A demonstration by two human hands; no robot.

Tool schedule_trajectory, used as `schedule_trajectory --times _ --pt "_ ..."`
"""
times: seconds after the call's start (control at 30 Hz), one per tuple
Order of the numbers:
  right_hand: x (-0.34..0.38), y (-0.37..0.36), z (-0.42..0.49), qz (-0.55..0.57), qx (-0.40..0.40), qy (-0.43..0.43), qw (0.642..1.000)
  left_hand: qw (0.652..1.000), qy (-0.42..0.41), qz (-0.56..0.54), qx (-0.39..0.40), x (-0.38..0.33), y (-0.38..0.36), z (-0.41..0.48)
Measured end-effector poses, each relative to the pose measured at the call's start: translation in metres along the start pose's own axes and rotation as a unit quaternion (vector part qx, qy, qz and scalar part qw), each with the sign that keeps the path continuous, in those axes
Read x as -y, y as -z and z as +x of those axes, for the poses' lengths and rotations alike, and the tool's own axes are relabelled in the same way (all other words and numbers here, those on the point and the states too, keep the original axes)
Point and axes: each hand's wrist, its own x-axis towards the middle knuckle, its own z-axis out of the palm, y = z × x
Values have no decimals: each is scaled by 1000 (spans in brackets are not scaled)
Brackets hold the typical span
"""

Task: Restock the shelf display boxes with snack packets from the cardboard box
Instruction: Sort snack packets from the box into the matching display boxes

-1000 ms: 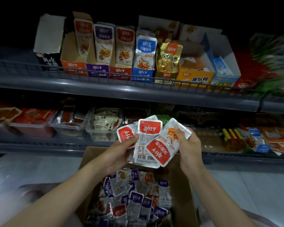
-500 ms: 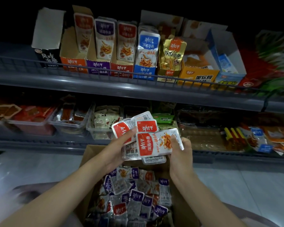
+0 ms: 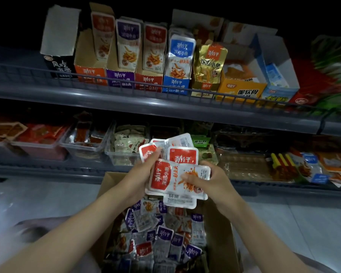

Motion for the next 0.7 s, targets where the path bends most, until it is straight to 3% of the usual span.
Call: schedule_trajectory --times 0.07,0.3,0.7 --pt "0 4 2 17 -30 20 999 999 0 -48 -9 -3 3 4" --pt "2 6 10 71 -125 53 988 974 36 -205 88 -11 4 1" --pt "7 -15 -1 -12 -188 130 974 999 21 -27 23 -1 -9 3"
